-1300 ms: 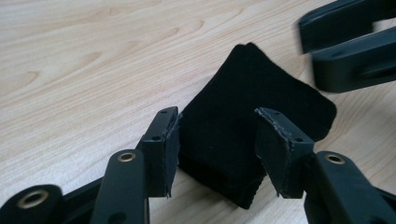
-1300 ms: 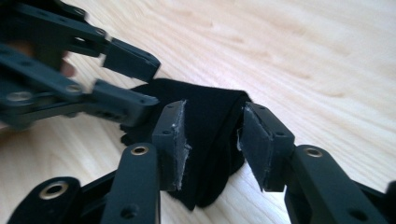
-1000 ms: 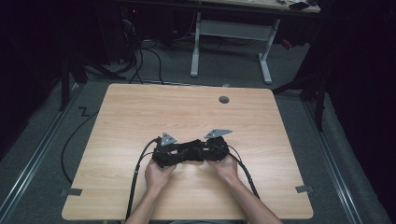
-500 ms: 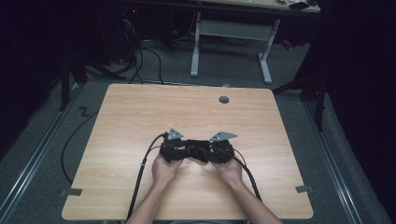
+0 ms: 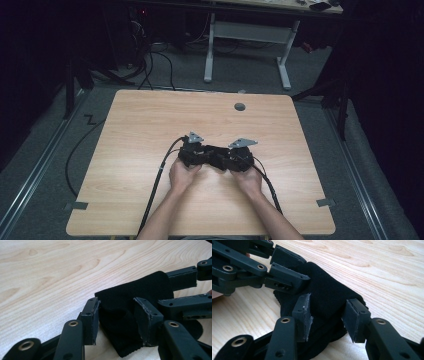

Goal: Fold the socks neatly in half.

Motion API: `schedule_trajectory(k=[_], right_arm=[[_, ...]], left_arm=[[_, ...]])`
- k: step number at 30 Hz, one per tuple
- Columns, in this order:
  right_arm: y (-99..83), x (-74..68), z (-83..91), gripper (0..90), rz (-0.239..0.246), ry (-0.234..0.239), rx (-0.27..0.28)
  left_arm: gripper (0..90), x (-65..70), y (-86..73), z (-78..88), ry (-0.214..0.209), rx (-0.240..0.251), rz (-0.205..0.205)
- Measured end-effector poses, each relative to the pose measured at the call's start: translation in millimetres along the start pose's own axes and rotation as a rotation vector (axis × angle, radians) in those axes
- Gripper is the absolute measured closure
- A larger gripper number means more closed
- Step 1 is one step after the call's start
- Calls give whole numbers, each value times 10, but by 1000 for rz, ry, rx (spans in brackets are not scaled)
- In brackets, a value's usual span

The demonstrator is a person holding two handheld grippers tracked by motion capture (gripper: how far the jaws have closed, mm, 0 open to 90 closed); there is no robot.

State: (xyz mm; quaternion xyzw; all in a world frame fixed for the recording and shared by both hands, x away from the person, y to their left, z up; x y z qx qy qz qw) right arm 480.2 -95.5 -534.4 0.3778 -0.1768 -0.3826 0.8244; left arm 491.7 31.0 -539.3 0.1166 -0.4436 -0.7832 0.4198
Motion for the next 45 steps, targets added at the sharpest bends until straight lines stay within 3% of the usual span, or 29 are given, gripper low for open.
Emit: schedule_trajectory(k=[4,13,15,18,22,28,31,45], right_arm=[[0,27,-28,585,-10,6,7],[33,75,-82,589,-17,3,7],[54,72,-69,585,2,-5,-6],[91,59,-32,570,23,-19,0],[130,76,37,542,7,-20,23],[219,81,171,536,-9,-18,75],[249,63,204,535,14,-17,78],[264,81,396,535,-10,-4,126]], left_arm=[[555,-18,4,-16,-4,9,21],[547,-50,35,-40,24,13,21],[525,-52,41,-20,27,11,34],[490,-54,63,35,32,17,34],[462,-57,90,117,33,28,26],[455,-63,148,258,34,63,14],[455,-70,166,317,32,80,17],[453,-77,178,562,35,105,5]])
Point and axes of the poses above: each handheld gripper's, and its own axes: z roughly backward along the jaws, y roughly out of its top, x roughly to its right, the point moved 7 cm from there along -z, roughly forward along the jaws, and after that the axes turned 3 degrees about -y, right-handed, at the moved point
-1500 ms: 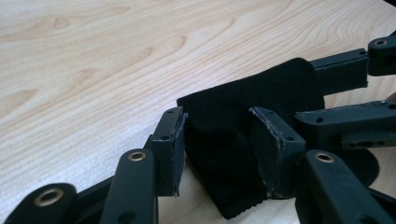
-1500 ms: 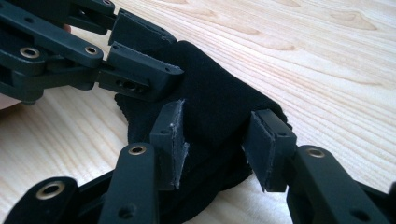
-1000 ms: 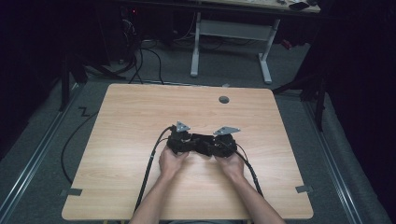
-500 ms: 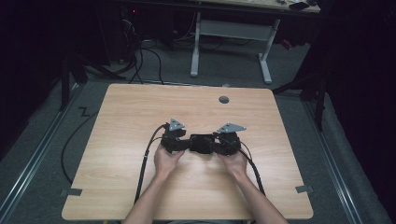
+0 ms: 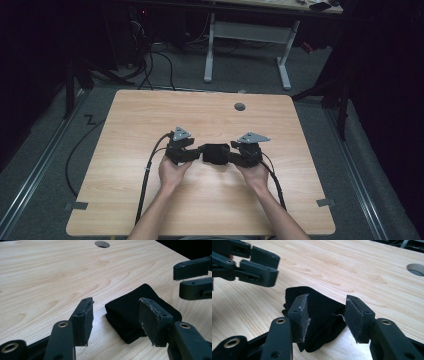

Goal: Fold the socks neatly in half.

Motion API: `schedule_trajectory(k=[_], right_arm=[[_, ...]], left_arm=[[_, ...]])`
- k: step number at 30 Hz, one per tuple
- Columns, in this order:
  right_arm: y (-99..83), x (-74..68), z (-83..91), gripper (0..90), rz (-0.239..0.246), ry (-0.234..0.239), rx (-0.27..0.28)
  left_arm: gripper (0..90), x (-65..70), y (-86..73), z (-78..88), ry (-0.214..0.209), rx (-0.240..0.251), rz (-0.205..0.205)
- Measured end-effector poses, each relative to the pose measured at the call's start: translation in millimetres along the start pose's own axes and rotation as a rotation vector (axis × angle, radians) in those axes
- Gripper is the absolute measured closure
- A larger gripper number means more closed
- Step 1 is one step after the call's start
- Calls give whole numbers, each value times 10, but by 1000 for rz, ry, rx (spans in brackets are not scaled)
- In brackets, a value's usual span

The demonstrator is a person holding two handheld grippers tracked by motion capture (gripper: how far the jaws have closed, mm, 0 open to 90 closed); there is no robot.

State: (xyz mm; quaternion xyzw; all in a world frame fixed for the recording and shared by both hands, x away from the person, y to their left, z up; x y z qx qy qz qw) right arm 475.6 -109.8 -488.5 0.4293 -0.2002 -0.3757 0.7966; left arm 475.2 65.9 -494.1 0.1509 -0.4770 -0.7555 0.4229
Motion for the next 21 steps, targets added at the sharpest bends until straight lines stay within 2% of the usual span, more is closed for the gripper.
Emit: schedule_trajectory(k=[6,12,21], right_arm=[[-60,83,106,545,-31,-8,13],[-144,168,150,553,-60,-15,12],[-233,282,268,558,-77,-28,24]], left_arm=[[452,-37,-6,93,18,20,10],[450,-55,-51,140,29,20,13],[445,-125,-124,286,53,26,24]])
Point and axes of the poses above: each handheld gripper's, and its own axes: z roughly backward along the jaws, y roughly out of its top, x roughly to its right, the point moved 7 cm from there along -z, roughly forward along the jaws, and after that the axes turned 3 degrees about -y, right-handed, at the moved point
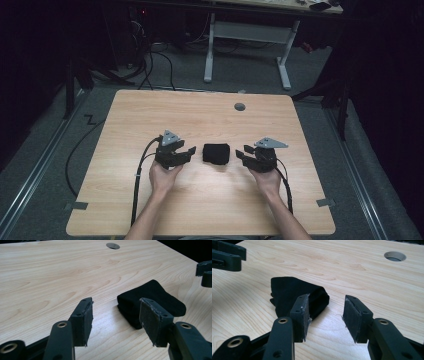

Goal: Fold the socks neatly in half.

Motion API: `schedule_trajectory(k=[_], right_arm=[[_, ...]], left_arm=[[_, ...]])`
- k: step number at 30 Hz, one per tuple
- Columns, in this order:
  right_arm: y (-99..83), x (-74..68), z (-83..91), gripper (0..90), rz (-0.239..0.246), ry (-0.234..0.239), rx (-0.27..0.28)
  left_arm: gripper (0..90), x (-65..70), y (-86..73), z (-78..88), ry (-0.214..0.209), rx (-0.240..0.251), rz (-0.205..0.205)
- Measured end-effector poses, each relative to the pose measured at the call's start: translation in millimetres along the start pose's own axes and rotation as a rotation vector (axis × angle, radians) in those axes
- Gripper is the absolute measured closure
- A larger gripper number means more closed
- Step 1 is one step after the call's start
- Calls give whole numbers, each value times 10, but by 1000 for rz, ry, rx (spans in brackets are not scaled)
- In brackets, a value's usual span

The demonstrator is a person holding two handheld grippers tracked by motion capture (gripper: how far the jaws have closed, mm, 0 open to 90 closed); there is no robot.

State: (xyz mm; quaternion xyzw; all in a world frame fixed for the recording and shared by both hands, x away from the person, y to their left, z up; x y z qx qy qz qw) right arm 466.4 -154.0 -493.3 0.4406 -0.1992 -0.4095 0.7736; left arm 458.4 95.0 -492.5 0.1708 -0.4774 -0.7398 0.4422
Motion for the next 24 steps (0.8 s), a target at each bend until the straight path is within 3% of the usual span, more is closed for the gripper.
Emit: schedule_trajectory(k=[14,24], right_arm=[[-97,99,122,562,-23,-8,5],[-199,198,210,562,-53,-17,12]], left_arm=[[430,-68,-101,141,19,-4,-6],[421,-123,-161,211,34,-2,20]])
Point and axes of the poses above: each handheld gripper's, and its own axes: z roughly backward along the jaws, y roughly out of its top, x roughly to its right, the point moved 7 cm from there along -z, roughly forward along the jaws, and after that the axes turned 3 degrees about -y, right-handed, at the moved point
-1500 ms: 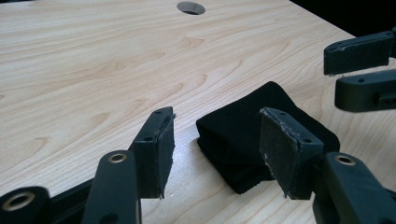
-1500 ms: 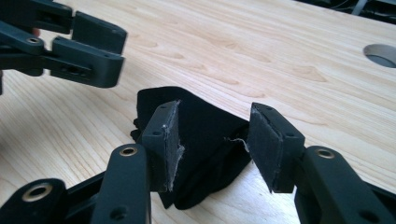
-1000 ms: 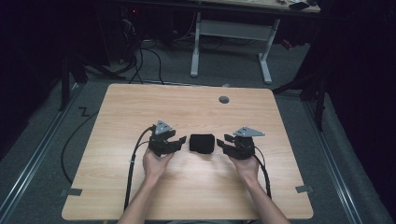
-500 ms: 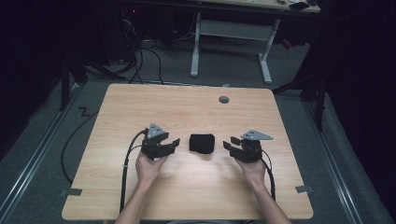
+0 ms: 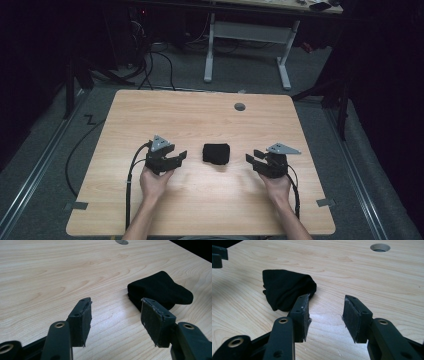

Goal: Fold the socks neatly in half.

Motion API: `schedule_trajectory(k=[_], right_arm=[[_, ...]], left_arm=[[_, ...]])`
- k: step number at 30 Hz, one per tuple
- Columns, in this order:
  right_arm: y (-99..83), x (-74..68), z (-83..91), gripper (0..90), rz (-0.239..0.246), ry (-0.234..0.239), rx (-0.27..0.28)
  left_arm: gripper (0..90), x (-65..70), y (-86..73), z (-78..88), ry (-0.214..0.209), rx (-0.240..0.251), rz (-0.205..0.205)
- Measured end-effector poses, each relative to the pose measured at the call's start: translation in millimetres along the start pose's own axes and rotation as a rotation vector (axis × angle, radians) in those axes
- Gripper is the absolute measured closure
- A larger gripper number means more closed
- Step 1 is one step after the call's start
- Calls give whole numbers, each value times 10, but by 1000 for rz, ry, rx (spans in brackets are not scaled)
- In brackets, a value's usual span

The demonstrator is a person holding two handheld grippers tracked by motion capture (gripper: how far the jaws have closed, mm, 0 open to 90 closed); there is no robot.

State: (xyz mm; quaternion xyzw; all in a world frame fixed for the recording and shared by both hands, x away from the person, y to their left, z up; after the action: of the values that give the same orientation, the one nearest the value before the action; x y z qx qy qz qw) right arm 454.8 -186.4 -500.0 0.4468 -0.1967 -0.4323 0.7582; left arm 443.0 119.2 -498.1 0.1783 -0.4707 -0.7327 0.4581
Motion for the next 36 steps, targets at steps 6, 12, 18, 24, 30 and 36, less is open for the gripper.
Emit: schedule_trajectory(k=[6,12,18,24,30,36], right_arm=[[-50,52,54,562,-3,-10,-1],[-112,120,92,562,-22,-14,1],[-139,159,120,562,-21,-18,-2],[-231,229,118,563,-38,-32,-14],[-298,328,108,564,-44,-61,-37],[-333,405,94,565,-35,-90,-57]], left_arm=[[414,2,-50,40,-5,4,4],[398,-20,-158,51,-25,-13,32],[400,-58,-246,67,-18,-29,52],[401,-122,-283,108,1,-36,57],[401,-252,-351,125,36,-64,61],[408,-422,-407,149,101,-68,88]])
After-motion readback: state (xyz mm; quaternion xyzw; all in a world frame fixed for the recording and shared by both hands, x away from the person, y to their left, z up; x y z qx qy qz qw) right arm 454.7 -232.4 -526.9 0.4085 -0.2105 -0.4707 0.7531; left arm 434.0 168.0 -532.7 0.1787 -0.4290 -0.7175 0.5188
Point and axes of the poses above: each handheld gripper's, and its own axes: z roughly backward along the jaws, y roughly out of its top, x roughly to its right, the point moved 7 cm from there along -z, roughly forward along the jaws, and after that the axes turned 3 degrees about -y, right-handed, at the moved point
